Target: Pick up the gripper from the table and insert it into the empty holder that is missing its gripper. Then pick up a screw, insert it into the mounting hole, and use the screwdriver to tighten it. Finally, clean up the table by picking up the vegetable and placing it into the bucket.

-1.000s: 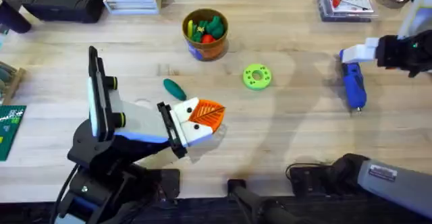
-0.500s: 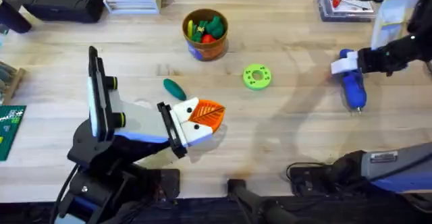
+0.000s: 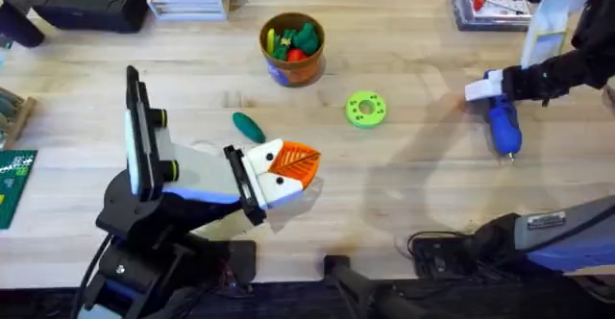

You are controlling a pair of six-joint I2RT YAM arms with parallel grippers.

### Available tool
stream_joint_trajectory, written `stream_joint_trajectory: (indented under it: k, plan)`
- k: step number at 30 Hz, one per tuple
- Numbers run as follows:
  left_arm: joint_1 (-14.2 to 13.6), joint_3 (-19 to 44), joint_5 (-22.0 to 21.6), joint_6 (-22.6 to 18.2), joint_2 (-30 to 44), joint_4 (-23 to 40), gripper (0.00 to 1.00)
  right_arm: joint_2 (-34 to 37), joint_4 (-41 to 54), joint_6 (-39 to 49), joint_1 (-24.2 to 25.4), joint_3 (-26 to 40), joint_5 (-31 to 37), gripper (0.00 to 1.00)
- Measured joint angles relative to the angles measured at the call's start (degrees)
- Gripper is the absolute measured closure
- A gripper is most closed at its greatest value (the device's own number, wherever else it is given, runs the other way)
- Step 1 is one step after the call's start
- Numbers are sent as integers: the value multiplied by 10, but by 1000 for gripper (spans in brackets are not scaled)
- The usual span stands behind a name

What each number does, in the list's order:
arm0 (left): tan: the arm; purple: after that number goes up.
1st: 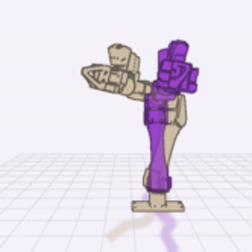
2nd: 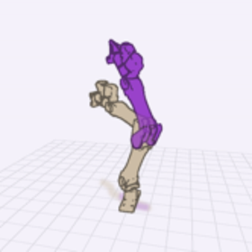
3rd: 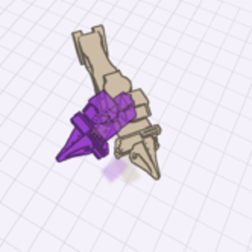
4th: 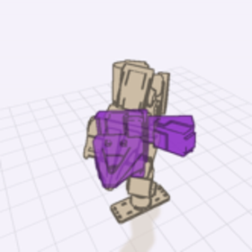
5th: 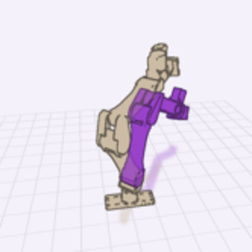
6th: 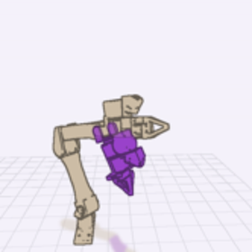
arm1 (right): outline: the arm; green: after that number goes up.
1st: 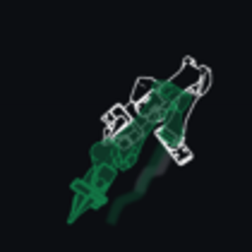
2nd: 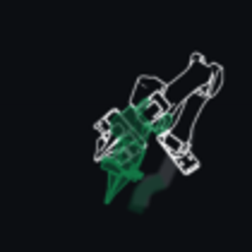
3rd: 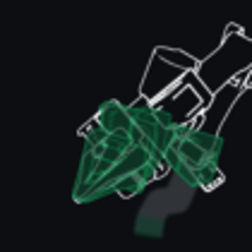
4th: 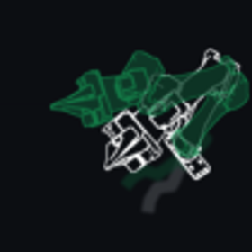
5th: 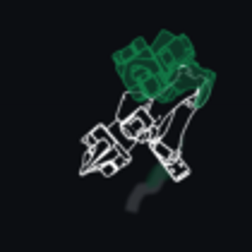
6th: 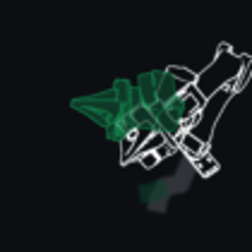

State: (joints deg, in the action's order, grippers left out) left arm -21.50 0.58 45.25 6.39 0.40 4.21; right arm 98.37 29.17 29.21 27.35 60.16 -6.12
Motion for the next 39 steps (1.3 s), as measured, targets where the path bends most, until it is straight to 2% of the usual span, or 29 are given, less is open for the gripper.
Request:
stream_joint_trajectory:
  k: [10,11,15,17,20,21,22,32,35,39]
  plan:
    - [0,0,0,0,0,0,996,0,8,0,0,0,-4,8]
    - [0,0,0,0,0,0,996,0,8,2,0,0,-3,37]
    - [0,0,0,0,0,0,996,4,6,3,0,0,-6,270]
    - [0,0,0,0,0,0,996,5,4,5,0,2,-8,461]
    - [0,0,0,0,0,0,996,7,-15,9,0,3,-7,873]
    - [0,0,0,0,0,0,996,9,-19,8,0,4,-8,957]
    - [0,0,0,0,0,0,996,9,-21,8,1,5,-8,979]
    - [0,0,0,0,0,0,996,-11,-8,-12,0,4,-8,975]
    - [0,0,0,0,0,0,996,-60,-7,-27,-1,1,-8,975]
    - [0,0,0,0,0,0,996,-167,-6,-42,-14,1,-6,975]
